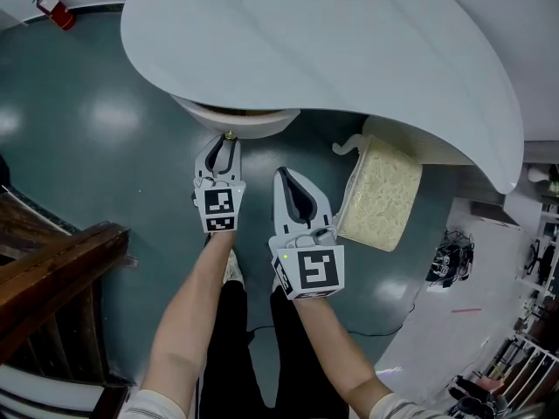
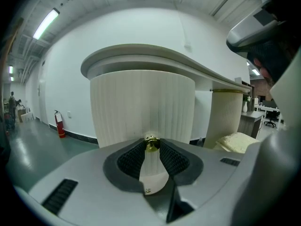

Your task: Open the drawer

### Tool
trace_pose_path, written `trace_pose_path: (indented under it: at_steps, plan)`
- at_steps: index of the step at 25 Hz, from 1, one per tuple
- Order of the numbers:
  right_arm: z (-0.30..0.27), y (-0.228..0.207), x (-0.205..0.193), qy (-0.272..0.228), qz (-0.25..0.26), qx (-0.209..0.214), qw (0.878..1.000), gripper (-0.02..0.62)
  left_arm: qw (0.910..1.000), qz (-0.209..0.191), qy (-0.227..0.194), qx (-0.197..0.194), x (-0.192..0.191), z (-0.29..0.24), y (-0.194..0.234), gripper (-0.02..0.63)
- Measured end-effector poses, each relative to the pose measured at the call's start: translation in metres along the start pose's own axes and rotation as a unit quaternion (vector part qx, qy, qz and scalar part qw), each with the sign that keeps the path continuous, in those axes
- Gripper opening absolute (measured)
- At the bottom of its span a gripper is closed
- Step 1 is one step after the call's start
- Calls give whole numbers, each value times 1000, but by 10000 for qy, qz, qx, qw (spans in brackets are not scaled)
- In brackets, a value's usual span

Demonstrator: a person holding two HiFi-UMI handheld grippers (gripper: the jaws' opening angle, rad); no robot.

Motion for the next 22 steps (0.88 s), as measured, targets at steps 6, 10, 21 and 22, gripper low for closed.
trace_pose_path:
  at_steps: [6,10,21,22]
  plan:
    - [5,7,1,23,39,28,10000,14,10000,59,48,-23,-8,18,-2,104]
    - [9,9,-1,62,15,20,10000,14,9999,70,78,-30,-11,26,-4,104]
    - [23,17,-8,197,-62,41,9998,14,9998,158,121,-73,-20,50,-8,104]
    - [23,18,-9,211,-63,53,9997,14,9998,148,124,-98,-21,53,-8,104]
Point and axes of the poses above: the fingertips, and each gripper's own axes: z backward along the fingers, y to its left, x out of its top, the point moved 4 cm from there along z, backward along the fingers
